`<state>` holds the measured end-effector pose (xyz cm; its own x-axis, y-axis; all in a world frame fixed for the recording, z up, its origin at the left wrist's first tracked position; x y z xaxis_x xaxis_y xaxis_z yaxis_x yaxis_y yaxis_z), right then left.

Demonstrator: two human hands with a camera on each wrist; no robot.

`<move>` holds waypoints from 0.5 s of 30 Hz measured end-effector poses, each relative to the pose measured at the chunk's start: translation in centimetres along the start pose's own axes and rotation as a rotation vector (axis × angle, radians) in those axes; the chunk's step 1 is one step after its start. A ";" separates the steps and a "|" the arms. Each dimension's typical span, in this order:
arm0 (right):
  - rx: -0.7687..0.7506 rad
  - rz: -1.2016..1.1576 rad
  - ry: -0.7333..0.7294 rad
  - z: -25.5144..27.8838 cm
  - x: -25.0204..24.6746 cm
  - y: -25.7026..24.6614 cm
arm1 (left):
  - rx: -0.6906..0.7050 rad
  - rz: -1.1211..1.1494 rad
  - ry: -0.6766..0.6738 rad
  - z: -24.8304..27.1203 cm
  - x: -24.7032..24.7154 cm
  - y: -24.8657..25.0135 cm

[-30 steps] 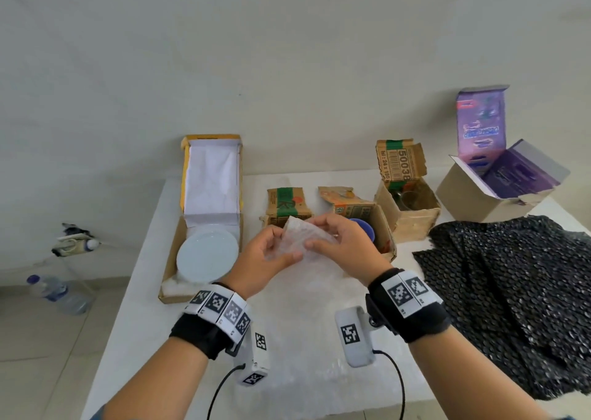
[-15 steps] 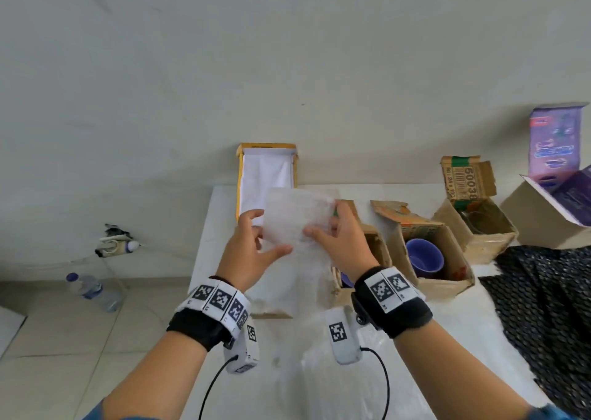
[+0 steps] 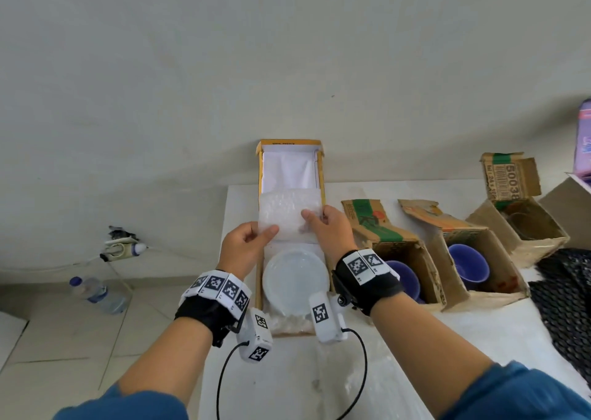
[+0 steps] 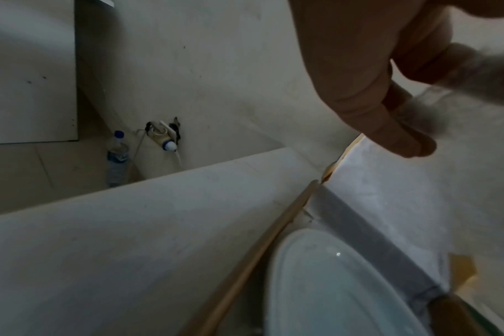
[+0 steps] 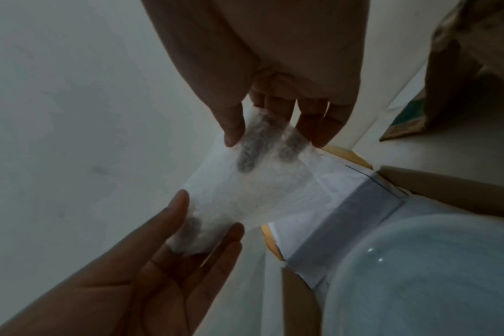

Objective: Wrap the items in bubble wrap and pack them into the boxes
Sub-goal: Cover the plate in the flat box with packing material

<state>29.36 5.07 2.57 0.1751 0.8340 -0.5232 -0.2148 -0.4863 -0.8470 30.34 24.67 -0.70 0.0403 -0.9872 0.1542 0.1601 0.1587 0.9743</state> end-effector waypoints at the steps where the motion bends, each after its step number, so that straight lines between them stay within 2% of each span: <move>1: 0.027 0.033 -0.009 -0.6 0.7 0.8 | -0.010 -0.017 0.011 -0.5 -0.3 -0.6; 5: 0.108 0.173 -0.039 -2.3 2.9 3.3 | 0.016 -0.215 0.023 -1.9 -1.1 -2.5; 9: 0.106 0.286 -0.033 -3.4 4.3 4.2 | 0.081 -0.360 -0.088 -2.4 -0.3 -3.4; 12: -0.032 0.525 0.022 -3.4 4.7 3.2 | 0.238 -0.649 -0.216 -2.8 0.7 -3.5; 15: -0.229 0.656 0.004 -2.3 5.9 2.0 | 0.329 -0.771 -0.274 -2.9 1.5 -3.9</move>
<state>32.18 8.42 -2.41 0.0819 0.3483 -0.9338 -0.0695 -0.9327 -0.3540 32.68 22.66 -4.78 -0.2066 -0.7930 -0.5731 -0.2488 -0.5239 0.8146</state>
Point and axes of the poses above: each hand's wrist, its own z-axis away from the middle knuckle, its own x-axis out of the palm, y = z × x, the point moved 9 cm from there along -z, towards the middle knuckle, and after that the axes turned 12 degrees about z, right-handed, at the moved point
